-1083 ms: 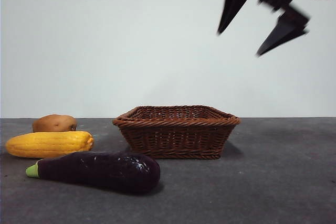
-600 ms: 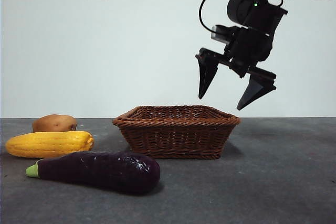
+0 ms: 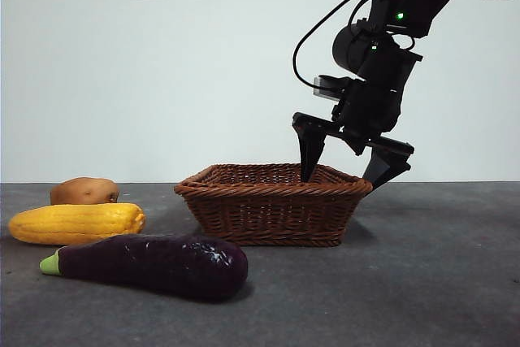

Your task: Help me put the vegetables on the table into the basket

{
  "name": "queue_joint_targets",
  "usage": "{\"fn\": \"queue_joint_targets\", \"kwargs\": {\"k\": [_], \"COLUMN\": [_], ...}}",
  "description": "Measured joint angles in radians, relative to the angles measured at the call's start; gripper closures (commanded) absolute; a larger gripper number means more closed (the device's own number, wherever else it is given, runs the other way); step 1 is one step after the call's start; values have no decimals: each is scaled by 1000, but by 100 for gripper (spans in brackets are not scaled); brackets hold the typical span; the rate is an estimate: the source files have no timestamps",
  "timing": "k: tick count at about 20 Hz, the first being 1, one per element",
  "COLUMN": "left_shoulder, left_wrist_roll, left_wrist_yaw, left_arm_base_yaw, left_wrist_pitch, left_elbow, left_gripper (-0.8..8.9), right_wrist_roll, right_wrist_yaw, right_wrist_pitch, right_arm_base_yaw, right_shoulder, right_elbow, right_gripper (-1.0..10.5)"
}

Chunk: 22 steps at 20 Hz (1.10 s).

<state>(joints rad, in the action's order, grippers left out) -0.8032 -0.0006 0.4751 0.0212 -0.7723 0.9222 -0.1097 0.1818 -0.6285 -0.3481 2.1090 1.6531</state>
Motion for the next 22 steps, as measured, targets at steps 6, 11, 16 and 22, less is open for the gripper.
{"fn": "queue_joint_targets", "kwargs": {"k": [6, 11, 16, 22], "left_shoulder": [-5, -5, -28, -111], "left_wrist_roll": [0, 0, 0, 2], "left_wrist_yaw": [0, -3, -5, -5], "left_arm_base_yaw": [0, 0, 0, 0], "left_wrist_pitch": [1, 1, -1, 0], "left_elbow": [0, 0, 0, 0], "left_gripper": [118, 118, 118, 118], "right_wrist_roll": [-11, -56, -89, -69], "right_wrist_yaw": [-3, 3, 8, -6], "right_wrist_pitch": [-5, 14, -2, -115], "right_arm_base_yaw": [-3, -3, -4, -5], "right_shoulder": [0, 0, -23, -385], "right_elbow": [0, 2, 2, 2], "right_gripper": [830, 958, 958, 958]}}
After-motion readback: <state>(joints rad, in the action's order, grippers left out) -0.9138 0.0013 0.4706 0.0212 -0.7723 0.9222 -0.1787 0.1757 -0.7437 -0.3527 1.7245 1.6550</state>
